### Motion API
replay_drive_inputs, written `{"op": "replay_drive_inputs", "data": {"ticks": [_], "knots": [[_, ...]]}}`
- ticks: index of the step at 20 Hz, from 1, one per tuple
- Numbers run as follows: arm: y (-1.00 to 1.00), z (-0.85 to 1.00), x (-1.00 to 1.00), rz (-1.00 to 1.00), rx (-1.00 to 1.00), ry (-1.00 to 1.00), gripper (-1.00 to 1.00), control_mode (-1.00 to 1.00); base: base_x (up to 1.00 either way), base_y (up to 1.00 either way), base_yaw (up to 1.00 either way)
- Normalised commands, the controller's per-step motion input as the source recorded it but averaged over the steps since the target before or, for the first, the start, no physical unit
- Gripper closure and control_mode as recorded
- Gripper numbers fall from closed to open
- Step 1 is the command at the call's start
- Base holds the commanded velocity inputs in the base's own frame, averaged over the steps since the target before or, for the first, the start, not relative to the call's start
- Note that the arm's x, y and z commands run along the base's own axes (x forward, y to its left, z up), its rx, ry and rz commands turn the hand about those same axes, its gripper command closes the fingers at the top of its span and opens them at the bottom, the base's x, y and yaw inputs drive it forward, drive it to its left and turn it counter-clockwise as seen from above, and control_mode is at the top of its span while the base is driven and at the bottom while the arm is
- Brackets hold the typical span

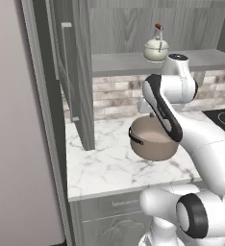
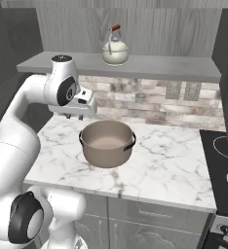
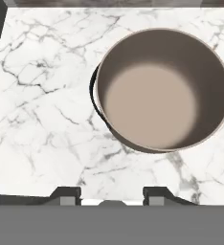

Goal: Pick the kettle from the cabinet and place it on a stove burner. Then pick the pot from the counter and place it on another stove burner. Finally, turn both burners on.

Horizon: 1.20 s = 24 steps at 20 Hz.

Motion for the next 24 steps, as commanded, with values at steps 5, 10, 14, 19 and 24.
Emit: {"op": "replay_drive_inputs", "data": {"ticks": [5,10,14,19,24], "knots": [[0.00,0.00,0.00,0.00,0.00,-0.04,-1.00,-1.00,0.00,0.00,0.00],[-0.01,0.01,-0.01,0.00,0.00,-0.08,-1.00,-1.00,0.00,0.00,0.00],[-0.09,0.13,-0.06,0.00,0.00,-0.13,-1.00,-1.00,0.00,0.00,0.00],[-0.20,0.21,-0.10,-0.04,0.00,-0.14,-1.00,-1.00,0.00,0.00,0.00],[-0.17,0.29,-0.07,-0.07,0.00,-0.13,-1.00,-1.00,0.00,0.00,0.00]]}}
